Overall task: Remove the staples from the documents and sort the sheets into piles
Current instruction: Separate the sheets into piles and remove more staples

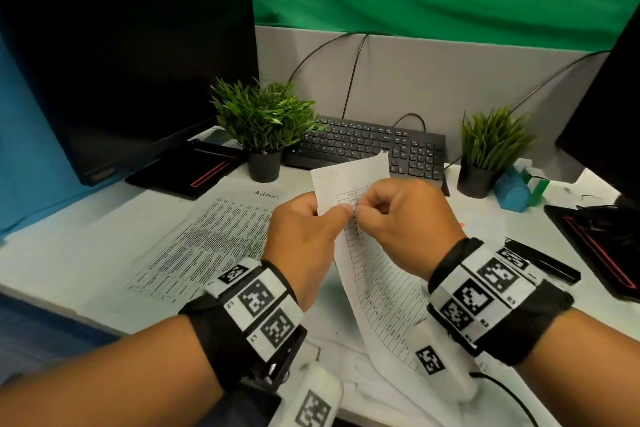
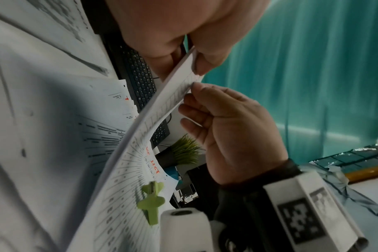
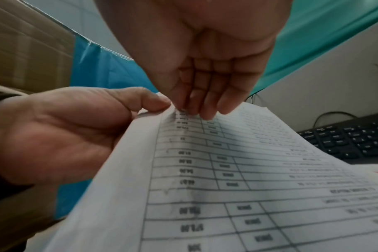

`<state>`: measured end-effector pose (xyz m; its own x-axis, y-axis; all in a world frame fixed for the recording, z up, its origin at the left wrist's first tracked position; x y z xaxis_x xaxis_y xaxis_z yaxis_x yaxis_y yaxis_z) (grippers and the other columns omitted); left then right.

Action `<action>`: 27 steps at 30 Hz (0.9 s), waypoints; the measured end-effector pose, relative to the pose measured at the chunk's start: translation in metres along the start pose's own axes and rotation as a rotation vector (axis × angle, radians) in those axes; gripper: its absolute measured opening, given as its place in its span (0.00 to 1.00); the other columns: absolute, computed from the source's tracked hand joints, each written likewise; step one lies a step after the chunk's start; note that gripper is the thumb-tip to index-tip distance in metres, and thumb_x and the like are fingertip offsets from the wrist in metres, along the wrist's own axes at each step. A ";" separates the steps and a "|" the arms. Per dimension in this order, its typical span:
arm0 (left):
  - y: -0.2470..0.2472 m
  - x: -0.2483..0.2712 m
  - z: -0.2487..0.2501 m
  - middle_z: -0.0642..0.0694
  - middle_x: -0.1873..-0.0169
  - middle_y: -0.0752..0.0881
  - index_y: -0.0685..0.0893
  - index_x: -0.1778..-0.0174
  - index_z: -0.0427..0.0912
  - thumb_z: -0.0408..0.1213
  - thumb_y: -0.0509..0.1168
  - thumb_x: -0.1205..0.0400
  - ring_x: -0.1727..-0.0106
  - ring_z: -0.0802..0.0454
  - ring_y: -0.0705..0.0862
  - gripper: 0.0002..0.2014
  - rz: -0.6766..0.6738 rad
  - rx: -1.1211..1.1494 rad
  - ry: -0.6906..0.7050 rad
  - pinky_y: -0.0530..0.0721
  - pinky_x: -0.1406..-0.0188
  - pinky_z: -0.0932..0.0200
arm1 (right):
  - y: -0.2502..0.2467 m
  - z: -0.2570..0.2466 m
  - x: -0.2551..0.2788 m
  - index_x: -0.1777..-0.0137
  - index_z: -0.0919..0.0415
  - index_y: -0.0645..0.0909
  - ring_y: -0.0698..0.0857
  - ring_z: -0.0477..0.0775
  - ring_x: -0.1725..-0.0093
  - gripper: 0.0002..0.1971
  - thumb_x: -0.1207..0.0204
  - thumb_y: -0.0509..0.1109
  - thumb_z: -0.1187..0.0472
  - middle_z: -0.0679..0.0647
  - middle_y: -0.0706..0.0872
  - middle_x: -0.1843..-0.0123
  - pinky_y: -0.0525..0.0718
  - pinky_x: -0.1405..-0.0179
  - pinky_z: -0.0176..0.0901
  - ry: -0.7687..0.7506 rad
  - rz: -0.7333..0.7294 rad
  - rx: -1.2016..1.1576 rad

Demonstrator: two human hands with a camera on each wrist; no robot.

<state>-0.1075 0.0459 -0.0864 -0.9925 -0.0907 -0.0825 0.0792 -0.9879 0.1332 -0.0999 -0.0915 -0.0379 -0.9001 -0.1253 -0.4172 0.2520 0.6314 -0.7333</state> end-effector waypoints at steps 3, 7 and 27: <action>0.003 0.001 0.003 0.40 0.58 0.94 0.93 0.53 0.42 0.32 0.72 0.20 0.55 0.33 0.91 0.05 0.017 -0.063 0.066 0.93 0.56 0.41 | -0.002 0.002 -0.003 0.68 0.53 0.82 0.83 0.48 0.67 0.10 0.27 0.74 0.55 0.46 0.86 0.69 0.84 0.65 0.45 0.001 -0.015 -0.046; 0.007 0.004 0.012 0.43 0.59 0.95 0.92 0.55 0.42 0.33 0.73 0.21 0.53 0.35 0.92 0.03 0.051 -0.153 0.144 0.91 0.54 0.33 | -0.007 0.002 -0.004 0.70 0.55 0.80 0.78 0.44 0.71 0.09 0.30 0.73 0.59 0.46 0.83 0.72 0.78 0.70 0.39 -0.039 -0.012 -0.144; 0.014 -0.002 0.051 0.57 0.50 0.87 0.90 0.43 0.53 0.46 0.74 0.19 0.46 0.56 0.84 0.10 -0.266 -0.859 0.515 0.85 0.42 0.53 | -0.012 0.028 0.006 0.57 0.78 0.84 0.80 0.50 0.74 0.06 0.25 0.72 0.71 0.55 0.82 0.74 0.81 0.66 0.46 0.264 -0.251 -0.547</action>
<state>-0.1094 0.0390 -0.0336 -0.8436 0.3001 -0.4454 0.1043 -0.7220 -0.6840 -0.0984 -0.1213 -0.0463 -0.9826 -0.1712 -0.0721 -0.1312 0.9143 -0.3831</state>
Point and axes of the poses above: each hand's wrist, its own x-axis away from the middle knuckle, its own y-axis out of the palm, z = x × y, the point moved 6 cm from there along -x, towards the middle knuckle
